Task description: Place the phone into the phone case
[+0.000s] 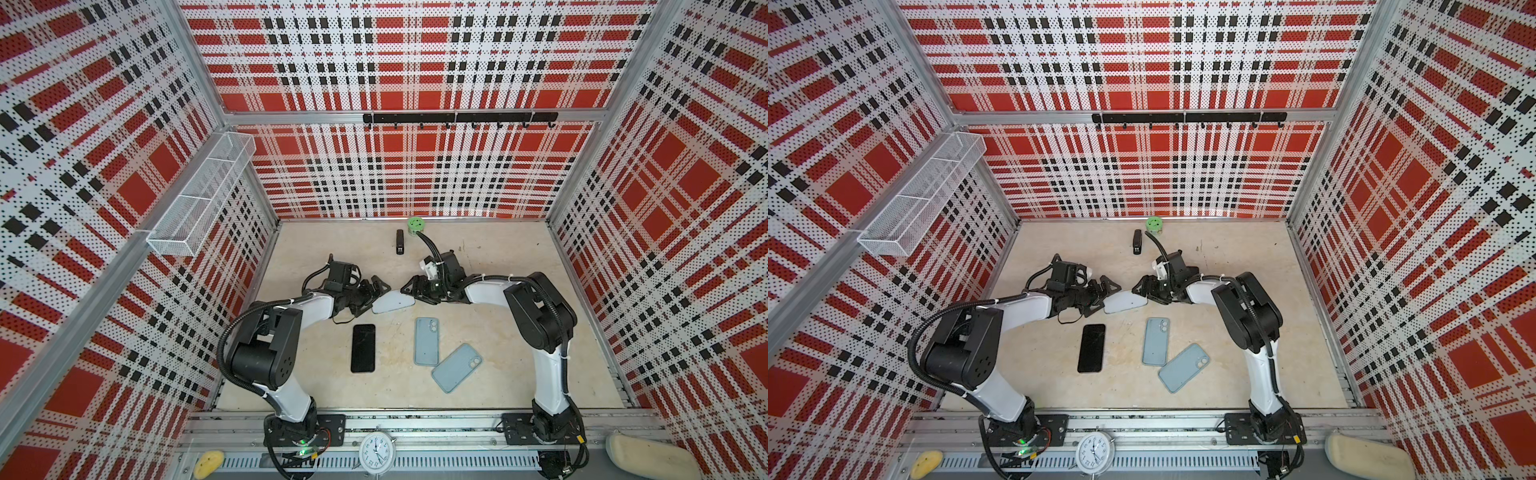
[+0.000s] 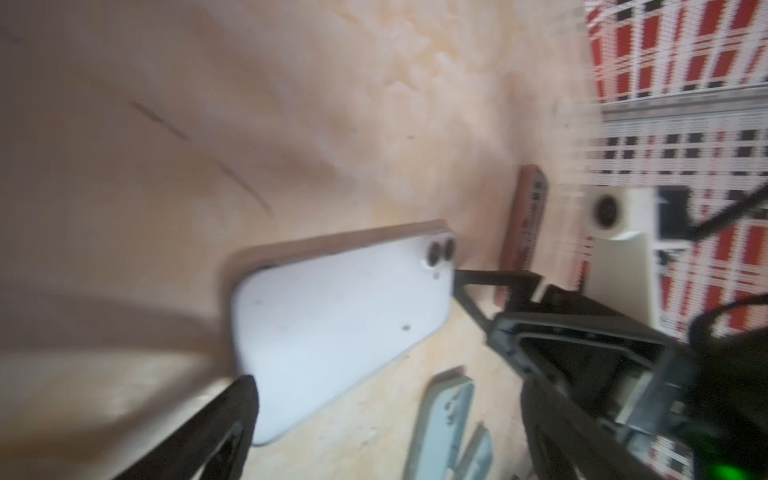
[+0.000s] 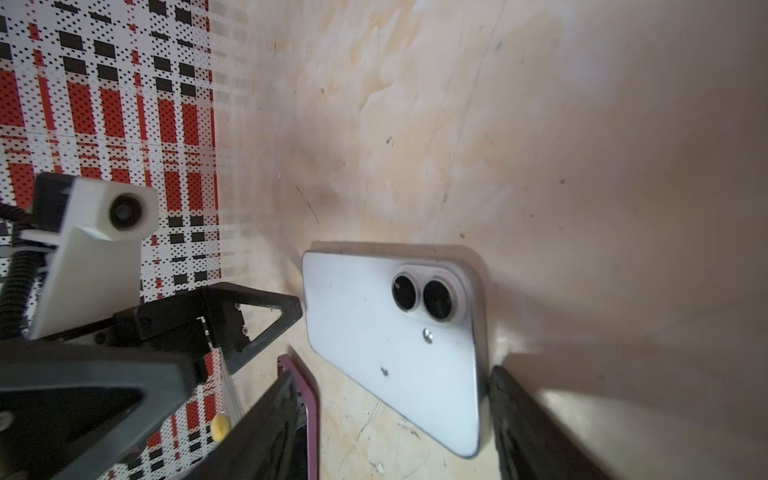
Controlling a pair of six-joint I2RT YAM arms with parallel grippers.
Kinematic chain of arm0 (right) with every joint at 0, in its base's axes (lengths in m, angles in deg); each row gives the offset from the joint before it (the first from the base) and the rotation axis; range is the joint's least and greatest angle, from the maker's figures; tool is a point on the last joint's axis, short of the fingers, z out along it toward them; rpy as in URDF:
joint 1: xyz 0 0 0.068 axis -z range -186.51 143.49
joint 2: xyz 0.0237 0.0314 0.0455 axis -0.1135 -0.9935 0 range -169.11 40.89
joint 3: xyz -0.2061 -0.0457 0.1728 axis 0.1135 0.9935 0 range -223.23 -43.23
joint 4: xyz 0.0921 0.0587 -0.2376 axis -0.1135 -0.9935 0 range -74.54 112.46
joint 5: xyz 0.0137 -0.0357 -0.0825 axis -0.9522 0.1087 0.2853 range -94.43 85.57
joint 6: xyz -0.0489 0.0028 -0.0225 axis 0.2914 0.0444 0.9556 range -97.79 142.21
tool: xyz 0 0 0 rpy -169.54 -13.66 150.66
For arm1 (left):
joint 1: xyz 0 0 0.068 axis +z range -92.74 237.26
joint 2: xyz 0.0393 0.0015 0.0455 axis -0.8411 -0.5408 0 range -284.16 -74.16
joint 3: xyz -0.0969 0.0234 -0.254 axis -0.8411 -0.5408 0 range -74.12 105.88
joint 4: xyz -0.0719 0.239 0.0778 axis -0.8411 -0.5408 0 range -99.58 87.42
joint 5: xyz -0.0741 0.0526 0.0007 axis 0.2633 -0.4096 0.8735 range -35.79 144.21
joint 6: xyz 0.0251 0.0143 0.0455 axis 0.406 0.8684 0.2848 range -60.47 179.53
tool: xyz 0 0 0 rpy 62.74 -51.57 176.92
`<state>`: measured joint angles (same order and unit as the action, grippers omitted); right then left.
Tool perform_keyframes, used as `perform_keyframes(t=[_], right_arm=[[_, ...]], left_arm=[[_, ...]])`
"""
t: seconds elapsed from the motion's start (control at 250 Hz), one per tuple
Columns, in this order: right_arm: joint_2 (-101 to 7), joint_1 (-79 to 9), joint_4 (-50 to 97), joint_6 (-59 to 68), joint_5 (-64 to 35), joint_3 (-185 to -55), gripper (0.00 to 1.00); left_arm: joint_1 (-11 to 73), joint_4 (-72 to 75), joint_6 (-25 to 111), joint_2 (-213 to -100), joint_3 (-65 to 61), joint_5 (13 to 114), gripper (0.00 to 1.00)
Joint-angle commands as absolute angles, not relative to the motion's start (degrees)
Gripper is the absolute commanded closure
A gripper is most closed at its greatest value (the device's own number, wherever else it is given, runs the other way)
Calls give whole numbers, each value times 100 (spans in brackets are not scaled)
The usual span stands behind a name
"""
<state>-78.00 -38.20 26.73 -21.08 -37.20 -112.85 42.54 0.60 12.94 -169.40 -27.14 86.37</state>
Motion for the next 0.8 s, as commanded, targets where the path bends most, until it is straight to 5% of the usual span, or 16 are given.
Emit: perform_keyframes(t=[0.0, 0.288, 0.552, 0.796], right_arm=[[-8124, -3984, 2492, -2180, -3851, -11137, 27], [-8112, -3981, 2503, -2166, -3827, -11103, 27], [-8093, -3975, 2494, -2167, -3835, -11107, 27], [-8145, -3974, 2474, -2196, -3811, -11190, 27]], left_arm=[[4053, 881, 1060, -16580, -2631, 9062, 0], [4084, 718, 1101, -16374, -2701, 8775, 0], [4491, -2040, 2565, -16142, -2141, 7564, 0], [4941, -1920, 2769, -16611, -2263, 8187, 0]])
